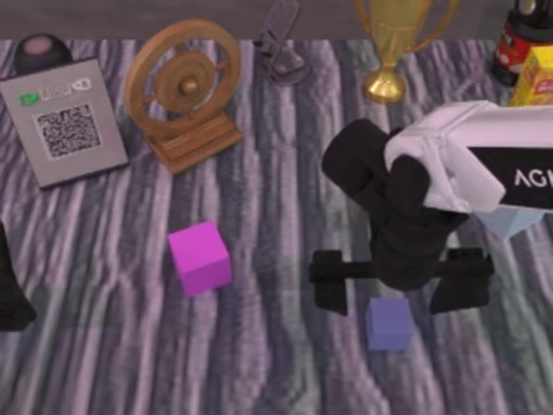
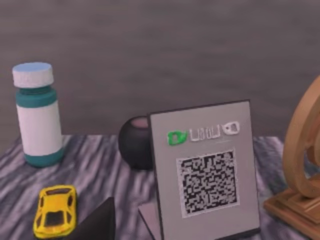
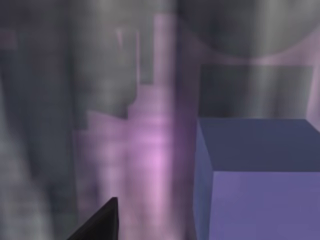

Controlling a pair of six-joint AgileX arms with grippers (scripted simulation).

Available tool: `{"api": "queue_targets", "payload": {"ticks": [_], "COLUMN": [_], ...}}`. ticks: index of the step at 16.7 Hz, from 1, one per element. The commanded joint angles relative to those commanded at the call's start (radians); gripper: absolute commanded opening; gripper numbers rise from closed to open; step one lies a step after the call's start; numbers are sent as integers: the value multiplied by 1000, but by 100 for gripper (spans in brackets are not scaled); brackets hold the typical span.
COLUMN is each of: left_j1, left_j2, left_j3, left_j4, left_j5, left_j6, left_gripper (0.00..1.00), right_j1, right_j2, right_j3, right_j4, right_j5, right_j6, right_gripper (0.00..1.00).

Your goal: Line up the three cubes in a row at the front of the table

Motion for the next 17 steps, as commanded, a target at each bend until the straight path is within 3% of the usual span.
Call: {"api": "queue_targets", "payload": {"ticks": [6,12,17], "left_j1": [0,-10,-82], "left_j2": [0,29,283], "left_j3": [0,29,264], "left_j4": [0,-20,-177], "left_j5": [0,1,2], "left_j6": [0,12,111], "left_gripper": [100,100,100], "right_j1": [5,5,13], "right_j2": [-78,-106,-369], "right_j3": [103,73,-135], "right_j4": [-186,-165,-23], "right_j5": [0,-2,-13], "right_j6": [2,-12,-108], "right_gripper": [100,100,100]}}
